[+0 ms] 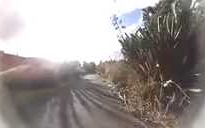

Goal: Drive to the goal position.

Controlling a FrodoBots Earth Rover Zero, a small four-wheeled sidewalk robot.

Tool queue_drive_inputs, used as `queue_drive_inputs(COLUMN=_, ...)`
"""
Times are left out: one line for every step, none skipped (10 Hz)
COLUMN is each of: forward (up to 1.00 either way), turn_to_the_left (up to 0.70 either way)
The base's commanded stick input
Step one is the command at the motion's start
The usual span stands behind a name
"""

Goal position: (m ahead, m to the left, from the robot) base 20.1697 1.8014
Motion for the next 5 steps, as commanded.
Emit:
queue_drive_inputs(forward=0.50, turn_to_the_left=0.03)
queue_drive_inputs(forward=0.50, turn_to_the_left=0.03)
queue_drive_inputs(forward=0.50, turn_to_the_left=0.03)
queue_drive_inputs(forward=0.50, turn_to_the_left=0.03)
queue_drive_inputs(forward=0.50, turn_to_the_left=0.03)
